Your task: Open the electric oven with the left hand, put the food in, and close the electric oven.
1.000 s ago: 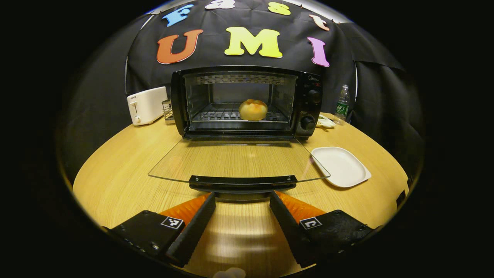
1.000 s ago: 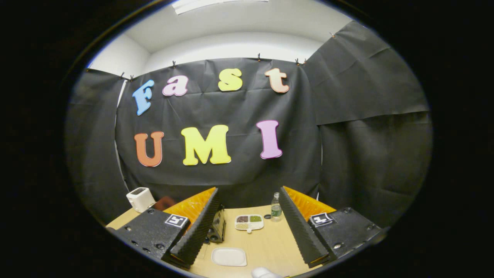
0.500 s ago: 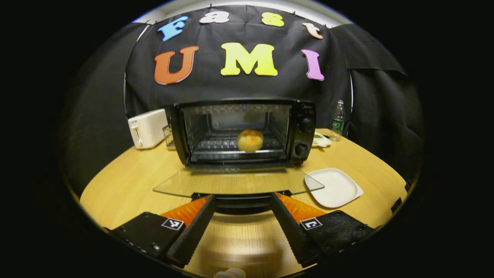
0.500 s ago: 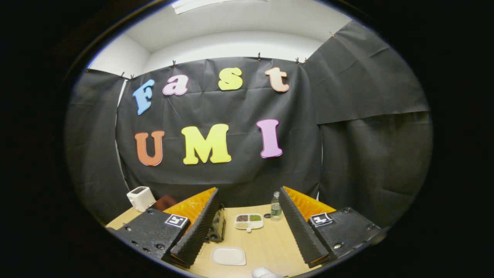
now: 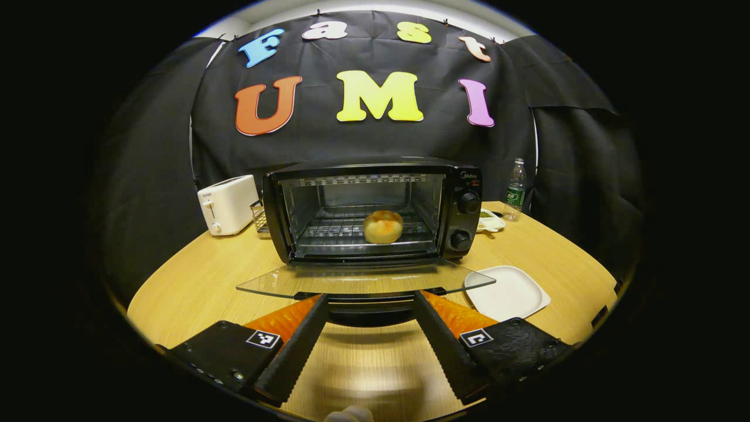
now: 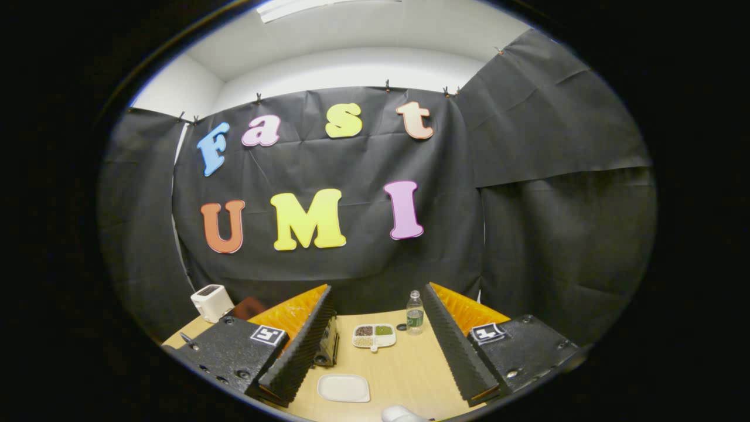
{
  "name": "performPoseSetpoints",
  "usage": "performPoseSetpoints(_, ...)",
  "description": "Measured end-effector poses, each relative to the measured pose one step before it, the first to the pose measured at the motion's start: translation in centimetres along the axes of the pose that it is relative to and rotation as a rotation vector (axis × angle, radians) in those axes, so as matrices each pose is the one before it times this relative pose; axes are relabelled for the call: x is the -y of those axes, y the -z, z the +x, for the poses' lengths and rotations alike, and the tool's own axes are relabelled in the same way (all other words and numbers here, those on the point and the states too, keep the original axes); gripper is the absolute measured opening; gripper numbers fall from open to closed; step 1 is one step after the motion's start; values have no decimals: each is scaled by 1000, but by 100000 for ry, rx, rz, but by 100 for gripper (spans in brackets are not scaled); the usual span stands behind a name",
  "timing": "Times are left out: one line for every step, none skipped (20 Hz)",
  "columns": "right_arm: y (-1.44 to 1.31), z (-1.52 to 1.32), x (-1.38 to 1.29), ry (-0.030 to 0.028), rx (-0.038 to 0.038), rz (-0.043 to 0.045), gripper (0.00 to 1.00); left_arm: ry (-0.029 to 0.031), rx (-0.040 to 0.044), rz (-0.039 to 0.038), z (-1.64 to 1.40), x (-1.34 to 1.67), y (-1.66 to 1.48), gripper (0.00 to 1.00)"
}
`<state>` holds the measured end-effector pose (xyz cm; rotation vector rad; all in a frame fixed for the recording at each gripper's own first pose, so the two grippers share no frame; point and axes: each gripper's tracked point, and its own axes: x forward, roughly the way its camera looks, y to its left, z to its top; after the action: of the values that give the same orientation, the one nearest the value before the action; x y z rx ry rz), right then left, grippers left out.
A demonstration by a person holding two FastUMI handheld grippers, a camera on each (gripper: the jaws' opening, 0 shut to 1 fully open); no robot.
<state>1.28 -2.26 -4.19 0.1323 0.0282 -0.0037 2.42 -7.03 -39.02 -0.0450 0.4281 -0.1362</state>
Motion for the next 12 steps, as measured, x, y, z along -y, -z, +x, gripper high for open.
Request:
performPoseSetpoints(48,33,-73,-164,-127,421,97,-175,1154,209,125,7,-719,95)
performPoseSetpoints(117,-91,-20,-134,-612,90,97,-10,1185,468,69,-23,-675,96)
performPoseSetpoints(124,-83,32,-224,-112,252,97,-46,2054,474,243,-40,-974,95)
performPoseSetpoints(-27,77,37,22,-192,89,97,-62,779,284,242,-64,-580,96)
performPoseSetpoints(90,110,144,135,-266,146,96,44,698,103,90,68,-368,96)
performPoseSetpoints(-57,46,40,47,-212,305,97,176,1617,899,279,-17,-826,100)
performPoseSetpoints(11,-23,101,241,-62,373,97,218,600,804,320,-22,-391,91)
performPoseSetpoints(-78,85,221,457,177,350,97,-121,1190,-67,244,-68,-639,91)
performPoseSetpoints(17,33,425,727,-21,213,97,-167,254,-478,365,-72,-452,99)
performPoseSetpoints(-3,40,187,452,13,261,96,-111,961,40,289,43,-603,91)
performPoseSetpoints(134,106,153,509,-516,376,97,52,649,263,332,7,-500,91)
performPoseSetpoints(29,78,105,181,-379,487,97,-20,248,-187,312,-77,-418,99)
